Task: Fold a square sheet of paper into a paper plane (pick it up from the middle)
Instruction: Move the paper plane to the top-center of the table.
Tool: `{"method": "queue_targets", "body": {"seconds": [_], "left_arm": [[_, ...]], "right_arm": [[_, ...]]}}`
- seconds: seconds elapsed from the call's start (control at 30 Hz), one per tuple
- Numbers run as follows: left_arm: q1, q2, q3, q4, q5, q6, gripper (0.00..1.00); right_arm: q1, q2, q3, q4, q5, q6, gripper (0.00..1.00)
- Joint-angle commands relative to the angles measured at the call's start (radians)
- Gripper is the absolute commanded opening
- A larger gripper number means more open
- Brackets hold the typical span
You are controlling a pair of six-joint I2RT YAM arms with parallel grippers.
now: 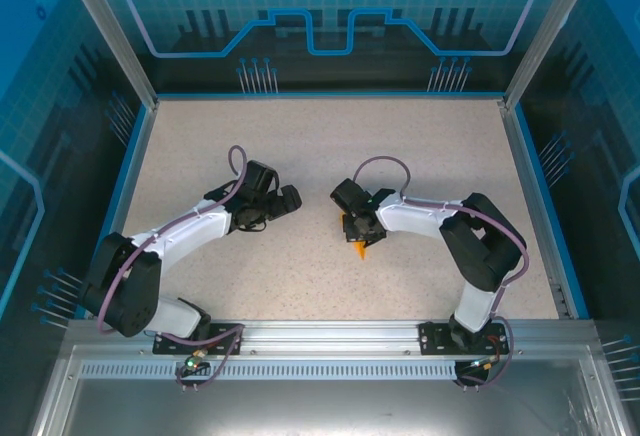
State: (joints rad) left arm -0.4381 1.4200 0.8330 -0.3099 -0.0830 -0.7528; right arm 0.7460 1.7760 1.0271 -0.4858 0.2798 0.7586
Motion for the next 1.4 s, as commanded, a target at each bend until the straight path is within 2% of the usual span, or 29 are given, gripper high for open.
{"method": "queue_targets", "body": {"seconds": [0.0,0.17,0.3,0.63,0.9,1.13,1.37], "left_arm": [[0.01,-0.003,-0.007,-0.026,-0.009,0.019,0.99],[0.01,-0.007,-0.01,-0.039,-0.013,0.022,0.99],[0.009,-0.015,-0.021,-0.047,-0.012,0.018,0.99],[0.009,-0.076,-0.077,-0.076,0.005,0.001,0.99],[0.009,-0.099,-0.086,-0.092,0.003,0.01,0.99],[0.01,-0.082,-0.083,-0.095,0.006,0.016,0.99],[0.009,-0.061,-0.063,-0.1,0.007,0.021,0.99]], "right_arm": [[0.007,0.031,-0.01,-0.013,0.007,0.025,0.14],[0.01,-0.028,0.038,-0.051,0.043,0.013,0.12],[-0.009,-0.022,0.155,-0.076,0.058,-0.04,0.09],[-0.099,0.285,0.566,-0.114,0.005,-0.138,0.09],[-0.133,0.483,0.809,-0.174,-0.01,-0.175,0.12],[-0.145,0.577,0.858,-0.206,-0.025,-0.166,0.15],[-0.146,0.601,0.866,-0.231,-0.04,-0.153,0.18]]}}
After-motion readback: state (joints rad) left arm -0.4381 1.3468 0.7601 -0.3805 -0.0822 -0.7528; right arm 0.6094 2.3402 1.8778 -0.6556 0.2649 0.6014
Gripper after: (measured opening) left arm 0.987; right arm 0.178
